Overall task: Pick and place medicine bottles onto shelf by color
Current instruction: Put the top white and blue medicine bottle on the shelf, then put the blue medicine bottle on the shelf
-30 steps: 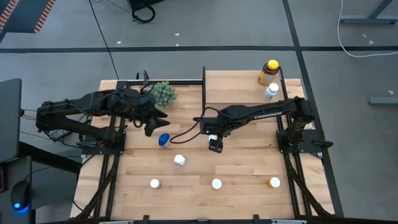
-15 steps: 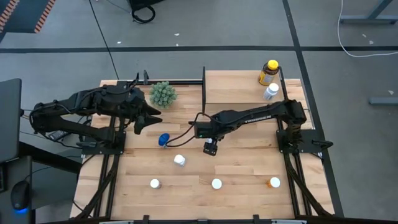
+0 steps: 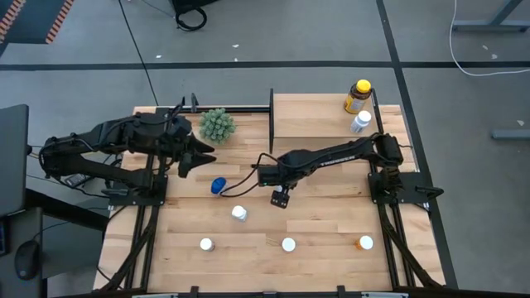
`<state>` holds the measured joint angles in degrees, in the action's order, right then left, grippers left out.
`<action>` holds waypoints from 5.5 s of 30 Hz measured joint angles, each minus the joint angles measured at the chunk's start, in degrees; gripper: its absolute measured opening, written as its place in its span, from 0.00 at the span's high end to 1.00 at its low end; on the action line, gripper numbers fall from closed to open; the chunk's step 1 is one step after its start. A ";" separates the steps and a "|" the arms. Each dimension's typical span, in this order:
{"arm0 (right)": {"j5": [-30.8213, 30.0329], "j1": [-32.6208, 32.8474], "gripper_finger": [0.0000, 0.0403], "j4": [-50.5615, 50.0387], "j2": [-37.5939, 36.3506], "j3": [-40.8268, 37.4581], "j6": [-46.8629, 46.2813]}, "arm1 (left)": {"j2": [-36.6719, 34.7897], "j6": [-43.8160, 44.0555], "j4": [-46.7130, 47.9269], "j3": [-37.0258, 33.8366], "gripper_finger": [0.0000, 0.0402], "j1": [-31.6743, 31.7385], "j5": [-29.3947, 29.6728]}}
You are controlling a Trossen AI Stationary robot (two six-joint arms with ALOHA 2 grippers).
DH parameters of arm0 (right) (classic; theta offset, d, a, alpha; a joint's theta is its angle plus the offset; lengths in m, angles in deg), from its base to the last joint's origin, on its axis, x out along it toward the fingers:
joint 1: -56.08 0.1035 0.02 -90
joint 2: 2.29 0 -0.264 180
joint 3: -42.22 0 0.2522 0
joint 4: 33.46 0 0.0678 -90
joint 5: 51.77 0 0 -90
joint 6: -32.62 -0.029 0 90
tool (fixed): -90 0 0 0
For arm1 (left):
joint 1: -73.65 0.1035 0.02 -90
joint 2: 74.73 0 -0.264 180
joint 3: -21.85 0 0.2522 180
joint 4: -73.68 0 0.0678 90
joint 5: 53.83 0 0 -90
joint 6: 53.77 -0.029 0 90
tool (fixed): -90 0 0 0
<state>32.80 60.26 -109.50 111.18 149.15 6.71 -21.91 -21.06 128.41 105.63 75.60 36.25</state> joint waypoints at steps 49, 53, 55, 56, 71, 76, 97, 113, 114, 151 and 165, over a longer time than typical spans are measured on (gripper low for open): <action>2.45 -1.08 0.54 -0.48 -0.84 -2.15 -4.30 | 0.04 -0.37 -2.26 0.00 0.50 0.00 0.04; 2.25 -1.29 0.52 -1.64 -1.23 -2.15 -4.44 | 0.04 -0.39 -2.25 0.00 0.49 0.00 0.04; 2.36 -1.56 0.53 -1.73 -2.25 -2.15 -5.56 | 0.04 -0.36 -2.23 0.00 0.48 0.00 0.02; 2.55 -1.78 0.53 -2.11 -2.91 -2.07 -6.16 | 0.04 -0.38 -2.22 0.00 0.48 0.00 0.03; -2.37 -7.94 0.54 -16.45 -23.27 -1.78 -17.35 | 0.08 -0.35 -5.38 -0.07 0.48 0.00 1.70; -5.14 -11.65 0.54 -19.62 -27.94 -1.78 -18.67 | 1.61 -1.65 -13.88 -0.15 0.49 0.13 6.17; -8.46 -38.36 0.54 -21.26 -28.72 9.40 -1.02 | 13.28 -7.35 -31.02 -0.02 0.51 1.13 3.86; -2.01 -46.07 0.54 -19.84 -18.83 9.42 17.71 | 14.78 -4.86 -31.41 0.02 0.52 1.20 3.25; -2.01 -46.28 0.54 -19.84 -18.27 9.42 18.42 | 14.78 -4.85 -31.33 0.02 0.52 1.20 3.25; 1.13 -53.91 0.49 -18.12 -16.78 9.42 29.13 | 14.71 -4.87 -31.28 0.02 0.54 1.46 3.27; 1.02 -53.88 0.37 -18.46 -16.96 21.47 28.60 | 14.71 -6.58 -31.27 0.02 0.55 1.46 3.27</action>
<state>33.82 6.37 -127.96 94.22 170.62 35.31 -7.20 -27.64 97.14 105.65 77.07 39.52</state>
